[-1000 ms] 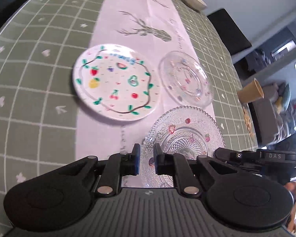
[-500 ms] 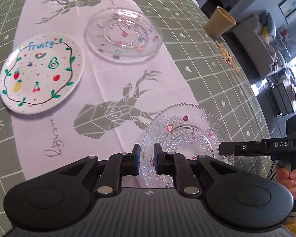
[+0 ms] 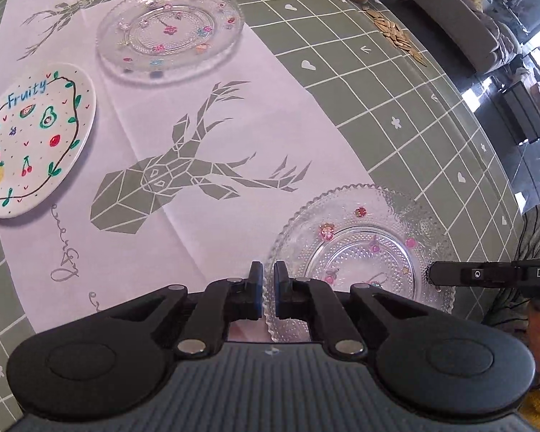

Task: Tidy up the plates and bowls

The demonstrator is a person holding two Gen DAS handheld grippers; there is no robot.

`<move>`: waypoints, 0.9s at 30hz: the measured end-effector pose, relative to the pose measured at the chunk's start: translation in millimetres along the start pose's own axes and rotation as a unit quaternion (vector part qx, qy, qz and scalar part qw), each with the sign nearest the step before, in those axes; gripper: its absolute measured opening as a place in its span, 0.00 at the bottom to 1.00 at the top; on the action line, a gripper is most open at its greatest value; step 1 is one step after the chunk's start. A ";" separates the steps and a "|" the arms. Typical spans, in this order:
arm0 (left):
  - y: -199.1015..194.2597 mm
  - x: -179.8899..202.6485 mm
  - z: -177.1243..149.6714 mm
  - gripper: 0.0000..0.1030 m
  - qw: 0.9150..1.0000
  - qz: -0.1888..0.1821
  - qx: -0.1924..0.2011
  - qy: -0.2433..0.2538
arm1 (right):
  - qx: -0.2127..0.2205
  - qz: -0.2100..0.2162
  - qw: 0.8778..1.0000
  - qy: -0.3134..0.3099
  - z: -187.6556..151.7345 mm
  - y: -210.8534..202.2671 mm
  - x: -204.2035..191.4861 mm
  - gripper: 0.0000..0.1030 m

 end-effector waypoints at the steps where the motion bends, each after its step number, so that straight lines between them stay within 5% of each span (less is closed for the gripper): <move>1: -0.7 1.4 -0.3 0.06 1.000 0.004 0.003 0.005 | 0.001 0.000 1.000 0.001 -2.5 -0.8 2.7 0.04; 18: -2.9 25.7 -15.0 0.09 0.994 0.095 0.010 0.054 | 0.022 -0.050 0.996 -0.067 -12.8 5.5 7.1 0.04; 27: -9.3 23.7 -17.4 0.09 0.991 0.120 0.041 0.048 | 0.051 -0.108 0.980 -0.159 -8.9 4.7 -5.1 0.08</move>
Point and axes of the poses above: each gripper's, at about its wrist camera, not at the fingertips, and y roughly the way its jaws point, x to its right, z to its top, the point moved 10 cm from there along y, roughly the way its jaws point, and after that the axes turned 3 degrees about z, right-handed, at the moved point
